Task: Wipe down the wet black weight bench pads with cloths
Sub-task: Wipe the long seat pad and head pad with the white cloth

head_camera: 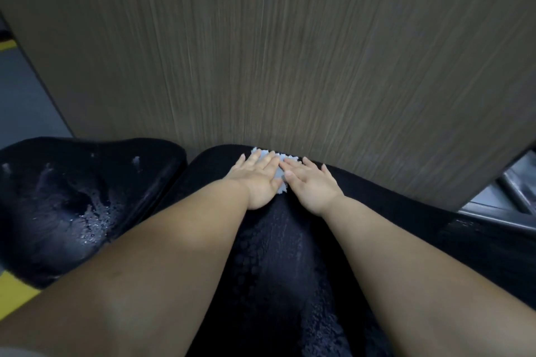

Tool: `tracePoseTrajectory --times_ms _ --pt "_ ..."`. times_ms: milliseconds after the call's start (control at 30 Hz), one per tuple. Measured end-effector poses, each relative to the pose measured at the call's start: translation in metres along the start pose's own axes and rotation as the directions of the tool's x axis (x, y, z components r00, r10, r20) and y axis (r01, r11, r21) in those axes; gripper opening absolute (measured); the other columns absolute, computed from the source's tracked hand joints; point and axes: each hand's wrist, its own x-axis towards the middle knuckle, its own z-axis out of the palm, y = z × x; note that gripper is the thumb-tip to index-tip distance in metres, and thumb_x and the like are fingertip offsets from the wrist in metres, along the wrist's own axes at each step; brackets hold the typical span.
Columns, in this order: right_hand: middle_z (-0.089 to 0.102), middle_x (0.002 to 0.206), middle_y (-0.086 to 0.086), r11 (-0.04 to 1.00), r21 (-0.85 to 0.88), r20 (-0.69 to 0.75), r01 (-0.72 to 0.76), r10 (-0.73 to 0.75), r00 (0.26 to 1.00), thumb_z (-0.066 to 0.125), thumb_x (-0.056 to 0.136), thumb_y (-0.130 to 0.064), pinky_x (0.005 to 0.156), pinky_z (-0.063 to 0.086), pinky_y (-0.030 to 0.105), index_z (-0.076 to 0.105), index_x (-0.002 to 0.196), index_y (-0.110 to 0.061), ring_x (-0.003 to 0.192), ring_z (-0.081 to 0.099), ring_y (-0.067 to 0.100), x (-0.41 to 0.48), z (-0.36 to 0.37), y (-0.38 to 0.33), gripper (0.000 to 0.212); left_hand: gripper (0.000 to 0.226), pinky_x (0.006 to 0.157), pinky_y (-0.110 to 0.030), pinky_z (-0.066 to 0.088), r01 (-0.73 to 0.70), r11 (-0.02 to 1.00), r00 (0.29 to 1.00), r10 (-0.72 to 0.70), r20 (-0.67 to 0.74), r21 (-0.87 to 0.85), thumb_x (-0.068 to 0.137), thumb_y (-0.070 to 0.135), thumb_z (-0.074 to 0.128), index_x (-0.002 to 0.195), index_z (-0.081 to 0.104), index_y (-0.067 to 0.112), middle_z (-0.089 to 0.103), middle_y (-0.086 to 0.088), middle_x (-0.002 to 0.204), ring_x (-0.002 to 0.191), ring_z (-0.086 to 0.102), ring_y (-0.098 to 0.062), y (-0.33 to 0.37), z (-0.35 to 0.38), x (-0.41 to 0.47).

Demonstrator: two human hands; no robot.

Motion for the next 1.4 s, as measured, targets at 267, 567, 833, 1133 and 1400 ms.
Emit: tracePoseTrajectory --times_ms 267,567,833,1133,1400 --pt "0.004 0.158 -0.023 0.992 -0.111 -0.011 0.06 -0.062 0.998 0.023 0.104 -0.038 0.119 -0.007 0.041 0.009 0.151 -0.04 0.147 -0.006 0.01 -0.08 0.019 -0.011 0.05 0.058 0.12 -0.037 -0.013 -0.039 0.999 0.999 0.039 0.017 -0.02 0.105 0.035 0.017 0.155 -0.011 0.022 -0.018 0.009 0.161 0.146 -0.023 -0.011 0.014 0.023 -0.076" --pt "0.006 0.157 -0.025 0.992 -0.088 -0.031 0.085 -0.088 0.996 0.025 0.103 -0.041 0.118 -0.009 0.034 0.011 0.15 -0.042 0.146 -0.006 0.004 -0.188 0.038 -0.02 0.049 0.06 0.119 -0.036 -0.015 -0.072 0.997 0.996 0.071 0.05 0.021 0.105 0.037 0.017 0.154 -0.014 0.02 -0.022 0.009 0.16 0.143 -0.028 -0.01 0.051 0.054 -0.169" --pt "0.014 0.154 -0.028 0.995 0.024 -0.044 0.097 -0.096 0.994 0.036 0.102 -0.036 0.114 -0.013 0.025 0.019 0.148 -0.043 0.139 -0.007 -0.008 -0.257 0.045 -0.016 0.05 0.06 0.119 -0.036 -0.016 -0.119 0.992 0.99 0.116 0.077 0.046 0.105 0.039 0.014 0.152 -0.017 0.019 -0.026 0.007 0.158 0.142 -0.032 -0.013 0.084 0.075 -0.222" --pt "0.031 0.152 -0.014 0.997 0.065 -0.118 -0.052 0.059 0.991 0.031 0.099 -0.022 0.12 -0.003 0.043 0.032 0.146 -0.03 0.148 -0.003 0.012 -0.254 0.038 -0.059 0.048 0.052 0.119 -0.029 -0.013 -0.152 0.973 0.988 0.152 -0.015 -0.173 0.106 0.027 0.014 0.157 0.002 0.023 -0.006 0.013 0.162 0.146 -0.017 -0.004 0.076 0.065 -0.224" --pt "-0.008 0.161 -0.008 0.977 -0.154 -0.087 -0.15 0.138 0.987 -0.005 0.093 -0.04 0.118 -0.012 0.042 -0.005 0.153 -0.017 0.146 -0.017 0.011 -0.234 0.065 -0.058 0.065 0.055 0.117 -0.032 -0.019 -0.142 0.988 0.984 0.147 -0.103 0.056 0.105 0.034 0.012 0.155 -0.009 0.026 -0.015 0.013 0.161 0.146 -0.019 -0.006 0.068 0.075 -0.211"
